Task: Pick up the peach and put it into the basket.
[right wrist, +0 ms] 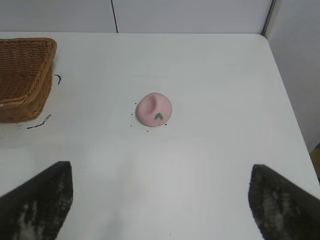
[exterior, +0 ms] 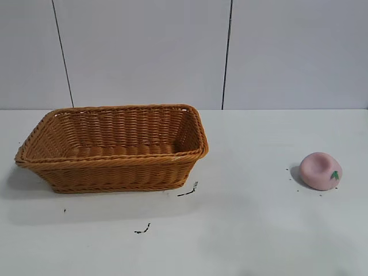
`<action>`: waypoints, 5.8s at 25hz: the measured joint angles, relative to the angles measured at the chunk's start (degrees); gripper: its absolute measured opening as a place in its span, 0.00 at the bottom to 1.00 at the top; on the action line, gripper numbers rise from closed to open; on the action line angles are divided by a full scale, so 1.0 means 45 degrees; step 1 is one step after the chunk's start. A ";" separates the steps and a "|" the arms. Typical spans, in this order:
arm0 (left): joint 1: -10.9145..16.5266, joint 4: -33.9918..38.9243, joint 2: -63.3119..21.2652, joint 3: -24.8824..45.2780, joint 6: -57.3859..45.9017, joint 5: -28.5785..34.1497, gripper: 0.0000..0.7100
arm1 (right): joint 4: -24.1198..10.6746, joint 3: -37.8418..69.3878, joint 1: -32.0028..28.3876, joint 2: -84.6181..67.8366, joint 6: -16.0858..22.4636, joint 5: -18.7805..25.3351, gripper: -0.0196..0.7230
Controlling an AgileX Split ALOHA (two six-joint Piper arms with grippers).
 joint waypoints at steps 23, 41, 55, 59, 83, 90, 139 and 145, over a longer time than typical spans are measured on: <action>0.0000 0.0000 0.0000 0.0000 0.0000 0.0000 0.98 | 0.0182 -0.5371 0.0552 1.2725 -0.0909 -0.2209 0.91; 0.0000 0.0000 0.0000 0.0000 0.0000 0.0000 0.98 | -0.0131 -0.5391 0.0552 1.5090 -0.0335 -0.2686 0.89; 0.0000 0.0000 0.0000 0.0000 0.0000 0.0000 0.98 | -0.0164 -0.7798 0.0552 1.4264 -0.0335 -0.0086 0.00; 0.0000 0.0000 0.0000 0.0000 0.0000 0.0000 0.98 | 0.0097 -1.0122 0.0552 1.3491 -0.0335 0.1606 0.00; 0.0000 0.0000 0.0000 0.0000 0.0000 0.0000 0.98 | 0.0761 -1.7385 0.7824 1.7542 -0.0438 0.1481 0.00; 0.0000 0.0000 0.0000 0.0000 0.0000 0.0000 0.98 | 0.0762 -1.7385 0.8356 1.9561 -0.0721 0.0646 0.00; 0.0000 0.0000 0.0000 0.0000 0.0000 0.0000 0.98 | 0.0742 -1.8705 -0.0015 1.7372 -0.0962 0.3646 0.96; 0.0000 0.0000 0.0000 0.0000 0.0000 0.0000 0.98 | 0.0757 -1.6395 -0.0033 1.5301 -0.0962 0.3646 0.96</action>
